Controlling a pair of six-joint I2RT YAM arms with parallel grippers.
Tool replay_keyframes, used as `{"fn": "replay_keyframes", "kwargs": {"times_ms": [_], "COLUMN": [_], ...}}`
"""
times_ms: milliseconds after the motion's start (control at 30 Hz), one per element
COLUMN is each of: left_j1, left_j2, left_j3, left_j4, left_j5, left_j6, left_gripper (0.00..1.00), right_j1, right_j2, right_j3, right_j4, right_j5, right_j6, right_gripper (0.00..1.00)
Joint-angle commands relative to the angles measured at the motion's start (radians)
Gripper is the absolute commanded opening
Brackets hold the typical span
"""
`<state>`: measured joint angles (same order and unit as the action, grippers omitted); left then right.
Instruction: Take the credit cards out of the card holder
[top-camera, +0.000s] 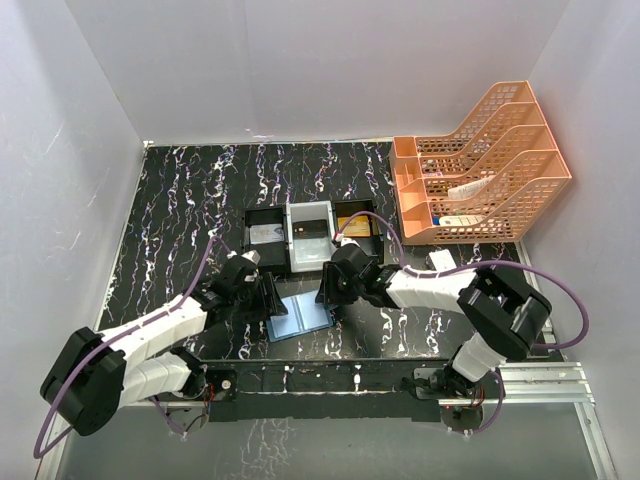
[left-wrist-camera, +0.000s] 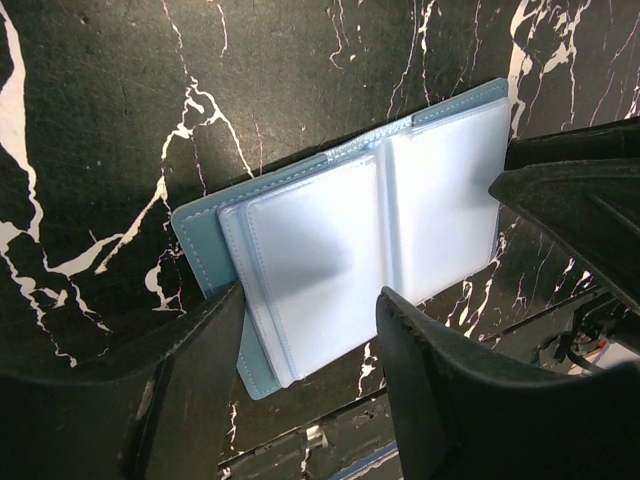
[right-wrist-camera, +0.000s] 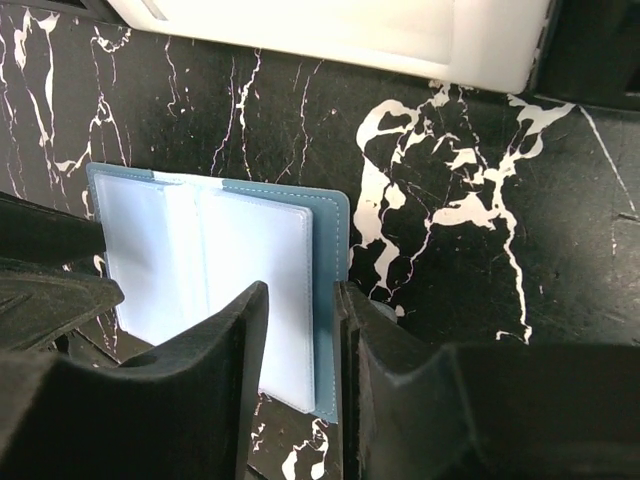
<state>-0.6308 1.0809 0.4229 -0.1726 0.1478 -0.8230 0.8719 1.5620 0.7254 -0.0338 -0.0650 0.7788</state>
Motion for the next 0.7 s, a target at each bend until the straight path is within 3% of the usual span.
{"fn": "replay_keyframes", "kwargs": {"times_ms": [0, 133, 667], "left_j1": [-0.001, -0.001, -0.001], "left_j2": [0.036, 0.053, 0.065], "left_j3": [-0.028, -0.055, -0.041], "left_j4": [0.038, 0.095, 0.159], "left_j5": [0.036, 0.061, 0.103], "left_j6": [0.0, -0.009, -0.005], "left_gripper": [0.52, 0.45, 0.24], "right_j1": [0.001, 0.004, 0.006], "right_j2": [0.026, 0.038, 0.054], "right_j3": [-0.001, -0.018, -0.089], "right_j4": [0.065, 0.104, 0.351], "right_j5": [-0.044, -0.081, -0.225], "right_j6": [0.025, 0.042, 0.175], "right_gripper": [0.27, 0.16, 0.03]}}
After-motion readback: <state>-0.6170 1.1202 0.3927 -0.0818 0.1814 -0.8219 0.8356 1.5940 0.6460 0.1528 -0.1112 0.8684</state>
